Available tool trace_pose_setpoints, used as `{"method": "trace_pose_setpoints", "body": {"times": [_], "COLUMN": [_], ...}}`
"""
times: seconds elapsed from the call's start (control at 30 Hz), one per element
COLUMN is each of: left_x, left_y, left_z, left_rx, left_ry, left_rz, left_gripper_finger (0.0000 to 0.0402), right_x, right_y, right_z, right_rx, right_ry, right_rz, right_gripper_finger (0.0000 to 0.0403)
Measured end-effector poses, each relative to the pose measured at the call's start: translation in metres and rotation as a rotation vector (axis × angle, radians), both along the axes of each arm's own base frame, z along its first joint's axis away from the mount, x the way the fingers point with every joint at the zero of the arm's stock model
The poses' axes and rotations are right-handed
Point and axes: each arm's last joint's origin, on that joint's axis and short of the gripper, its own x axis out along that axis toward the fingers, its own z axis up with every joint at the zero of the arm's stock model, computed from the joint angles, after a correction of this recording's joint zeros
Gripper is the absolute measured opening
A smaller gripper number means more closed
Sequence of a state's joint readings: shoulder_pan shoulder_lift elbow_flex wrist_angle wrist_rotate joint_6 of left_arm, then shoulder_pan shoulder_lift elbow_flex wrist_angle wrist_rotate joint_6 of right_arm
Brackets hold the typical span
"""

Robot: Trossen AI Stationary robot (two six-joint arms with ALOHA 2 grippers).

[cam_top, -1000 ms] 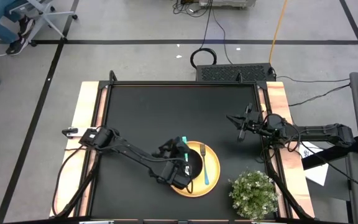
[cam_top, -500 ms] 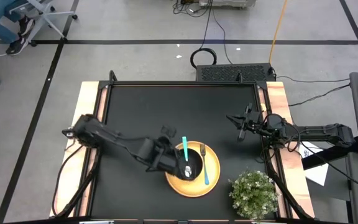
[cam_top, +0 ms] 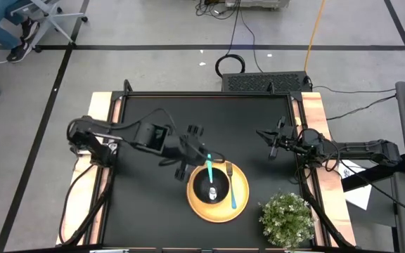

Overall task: Pick and place plate/cup/fork/spoon on tray
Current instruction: Return to Home Position

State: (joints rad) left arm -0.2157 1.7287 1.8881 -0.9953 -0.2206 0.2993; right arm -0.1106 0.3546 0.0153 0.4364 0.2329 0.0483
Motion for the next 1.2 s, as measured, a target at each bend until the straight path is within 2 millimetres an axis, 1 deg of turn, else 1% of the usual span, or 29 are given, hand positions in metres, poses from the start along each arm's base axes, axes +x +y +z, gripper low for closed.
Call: {"method": "trace_pose_setpoints", "body": {"times": [0.27,0.4,0.53,0.67,0.8,0.9,0.97,1.03,1.1,1.2], "left_x": [0.01,0.016,0.018,0.02,0.019,0.01,0.007,-0.001,-0.003,-0.013], "left_y": [0.019,0.027,0.026,0.036,0.048,0.059,0.067,0.074,0.08,0.089], "left_z": [0.005,0.011,0.013,0.015,0.022,0.031,0.036,0.041,0.047,0.055], "left_rx": [-0.172,-0.257,-0.242,-0.228,-0.238,-0.226,-0.234,-0.241,-0.249,-0.298], "left_ry": [-0.051,-0.126,-0.156,-0.181,-0.229,-0.249,-0.28,-0.283,-0.313,-0.336], "left_rz": [-0.167,-0.248,-0.307,-0.232,-0.165,-0.103,-0.073,-0.047,-0.034,-0.026], "left_gripper_finger": [0.0001,0.0001,0.0001,0.0001,0.0,0.0,0.0,0.0,0.0,0.0], "right_x": [0.0,0.0,0.0,0.0,0.0,0.0,0.0,0.0,0.0,0.0], "right_y": [0.0,0.0,0.0,0.0,0.0,0.0,0.0,0.0,0.0,0.0], "right_z": [0.0,-0.001,-0.001,-0.003,-0.003,-0.003,-0.003,-0.003,-0.003,-0.002], "right_rx": [0.001,0.001,0.002,0.003,0.004,0.004,0.004,0.004,0.004,0.006], "right_ry": [0.005,0.007,0.011,0.028,0.029,0.029,0.03,0.029,0.029,0.02], "right_rz": [0.0,0.0,0.0,0.0,0.0,0.0,0.0,0.001,0.001,0.0], "right_gripper_finger": [0.0,0.0,0.0,0.0,0.0,0.0,0.0,0.0,0.0,0.0]}}
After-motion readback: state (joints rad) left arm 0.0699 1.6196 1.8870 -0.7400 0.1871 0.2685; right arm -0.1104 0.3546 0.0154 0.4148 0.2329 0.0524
